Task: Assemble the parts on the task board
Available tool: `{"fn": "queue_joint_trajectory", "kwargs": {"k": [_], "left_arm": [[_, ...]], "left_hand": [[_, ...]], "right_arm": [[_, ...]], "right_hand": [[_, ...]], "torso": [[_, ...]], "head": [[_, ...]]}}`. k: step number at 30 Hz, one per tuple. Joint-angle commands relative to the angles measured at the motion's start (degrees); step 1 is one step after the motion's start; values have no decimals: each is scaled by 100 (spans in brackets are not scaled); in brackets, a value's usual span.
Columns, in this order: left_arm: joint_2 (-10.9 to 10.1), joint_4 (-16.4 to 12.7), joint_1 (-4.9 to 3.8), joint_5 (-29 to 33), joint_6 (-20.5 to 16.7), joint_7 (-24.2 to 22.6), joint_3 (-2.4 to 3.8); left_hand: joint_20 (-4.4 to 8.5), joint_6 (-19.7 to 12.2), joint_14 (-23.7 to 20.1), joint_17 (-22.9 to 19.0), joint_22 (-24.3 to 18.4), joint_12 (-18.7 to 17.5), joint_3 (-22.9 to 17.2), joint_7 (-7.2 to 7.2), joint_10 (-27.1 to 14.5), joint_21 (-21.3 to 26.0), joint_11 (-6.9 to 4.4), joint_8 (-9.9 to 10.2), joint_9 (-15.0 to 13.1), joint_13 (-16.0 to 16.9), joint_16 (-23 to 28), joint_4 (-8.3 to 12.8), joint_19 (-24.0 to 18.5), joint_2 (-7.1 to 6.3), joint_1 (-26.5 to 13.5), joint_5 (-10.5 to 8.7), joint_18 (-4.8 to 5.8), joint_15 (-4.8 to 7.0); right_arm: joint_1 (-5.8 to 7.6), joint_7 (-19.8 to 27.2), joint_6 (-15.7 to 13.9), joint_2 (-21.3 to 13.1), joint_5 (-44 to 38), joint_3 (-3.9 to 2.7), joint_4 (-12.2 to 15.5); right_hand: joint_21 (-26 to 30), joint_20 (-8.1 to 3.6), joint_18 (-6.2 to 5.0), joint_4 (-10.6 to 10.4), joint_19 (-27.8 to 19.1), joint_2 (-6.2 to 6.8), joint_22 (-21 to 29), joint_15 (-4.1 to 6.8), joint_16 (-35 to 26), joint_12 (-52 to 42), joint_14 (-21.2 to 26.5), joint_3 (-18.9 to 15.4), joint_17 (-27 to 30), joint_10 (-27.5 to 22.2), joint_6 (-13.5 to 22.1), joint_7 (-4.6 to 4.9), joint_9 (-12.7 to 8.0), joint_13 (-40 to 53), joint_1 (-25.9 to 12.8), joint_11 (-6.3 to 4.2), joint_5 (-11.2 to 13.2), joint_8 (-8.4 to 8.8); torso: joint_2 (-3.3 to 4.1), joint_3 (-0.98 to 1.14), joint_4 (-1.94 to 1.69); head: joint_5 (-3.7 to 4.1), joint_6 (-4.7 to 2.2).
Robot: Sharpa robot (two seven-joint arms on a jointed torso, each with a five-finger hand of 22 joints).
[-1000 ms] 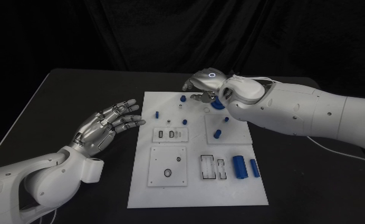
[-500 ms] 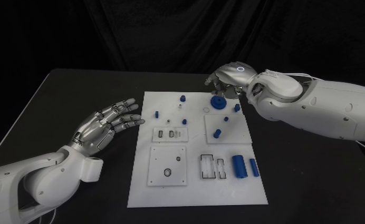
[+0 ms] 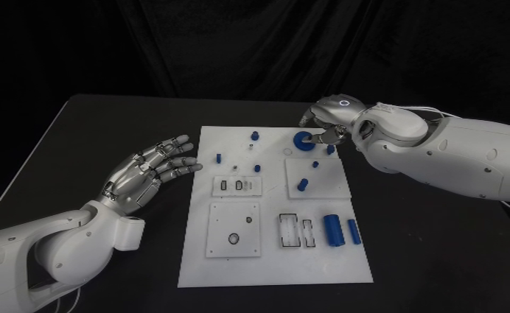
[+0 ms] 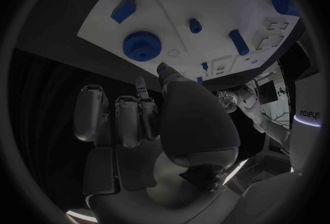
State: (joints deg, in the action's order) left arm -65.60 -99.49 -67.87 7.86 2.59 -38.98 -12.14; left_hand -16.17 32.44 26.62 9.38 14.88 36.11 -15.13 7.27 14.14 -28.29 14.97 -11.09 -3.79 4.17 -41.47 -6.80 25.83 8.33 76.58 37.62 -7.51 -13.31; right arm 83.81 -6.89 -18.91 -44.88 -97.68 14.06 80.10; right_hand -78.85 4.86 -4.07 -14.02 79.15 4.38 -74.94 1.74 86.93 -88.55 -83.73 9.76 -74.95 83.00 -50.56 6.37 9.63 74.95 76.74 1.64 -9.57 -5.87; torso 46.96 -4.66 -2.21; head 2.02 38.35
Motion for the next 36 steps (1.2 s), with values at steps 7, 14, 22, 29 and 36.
{"fn": "queue_joint_trajectory", "kwargs": {"k": [7, 14, 22, 29, 36], "left_arm": [[12, 2, 3, 39, 99, -506, 3], [14, 2, 3, 39, 107, -501, 3], [18, 8, 3, 39, 112, -498, 3], [30, 18, 3, 39, 122, -492, 3], [37, 26, 3, 39, 127, -481, 3]], "left_hand": [[-6, -8, -35, -5, -8, 19, -39, 40, -7, 18, 28, 13, 4, 6, -22, 1, -32, -1, -66, 5, 58, -10], [-7, -12, -38, -6, -9, 22, -46, 43, -6, 20, 32, 14, 4, 6, -24, 5, -36, 0, -71, 5, 59, -12], [-7, -12, -38, -6, -9, 22, -46, 43, -6, 20, 32, 14, 4, 6, -24, 5, -36, 0, -71, 5, 59, -12], [-7, -12, -38, -6, -9, 22, -46, 43, -6, 20, 32, 14, 4, 6, -24, 5, -36, 0, -71, 5, 59, -12], [-7, -12, -38, -6, -9, 22, -46, 43, -6, 20, 32, 14, 4, 6, -24, 5, -36, 0, -71, 5, 59, -12]], "right_arm": [[-55, -225, 194, 53, 14, -3, -132], [-70, -262, 343, 74, 14, -3, -182], [-86, -273, 462, 112, 14, -3, -256], [-112, -266, 528, 163, 14, -3, -339], [-142, -254, 616, 229, 14, -4, -451]], "right_hand": [[-327, 23, 130, 75, 287, -56, -779, -44, 307, -145, -627, -65, -1505, 700, 25, 17, -66, 1505, -2, 16, -195, 134], [-413, 26, 155, 108, 366, -60, -867, -46, 307, -145, -627, -69, -1505, 700, 102, 22, -120, 1505, 17, 20, -221, 190], [-399, 28, 149, 147, 348, -57, -862, -48, 307, -145, -627, -59, -1505, 700, 155, 25, -158, 1505, 52, 22, -299, 210], [-394, 32, 148, 168, 341, -70, -865, -56, 307, -145, -627, -45, -1505, 700, 179, 40, -185, 1505, 69, 31, -385, 209], [-350, 48, 133, 218, 294, -81, -846, -70, 307, -145, -627, -1, -1505, 700, 99, 53, -221, 1505, 104, 46, -645, 170]], "torso": [[8, 1, -14], [4, -3, -16], [-5, -10, -9], [-2, -6, -12], [-1, -5, -9]], "head": [[17, -5], [17, -7], [11, 8], [13, 16], [8, 28]]}}
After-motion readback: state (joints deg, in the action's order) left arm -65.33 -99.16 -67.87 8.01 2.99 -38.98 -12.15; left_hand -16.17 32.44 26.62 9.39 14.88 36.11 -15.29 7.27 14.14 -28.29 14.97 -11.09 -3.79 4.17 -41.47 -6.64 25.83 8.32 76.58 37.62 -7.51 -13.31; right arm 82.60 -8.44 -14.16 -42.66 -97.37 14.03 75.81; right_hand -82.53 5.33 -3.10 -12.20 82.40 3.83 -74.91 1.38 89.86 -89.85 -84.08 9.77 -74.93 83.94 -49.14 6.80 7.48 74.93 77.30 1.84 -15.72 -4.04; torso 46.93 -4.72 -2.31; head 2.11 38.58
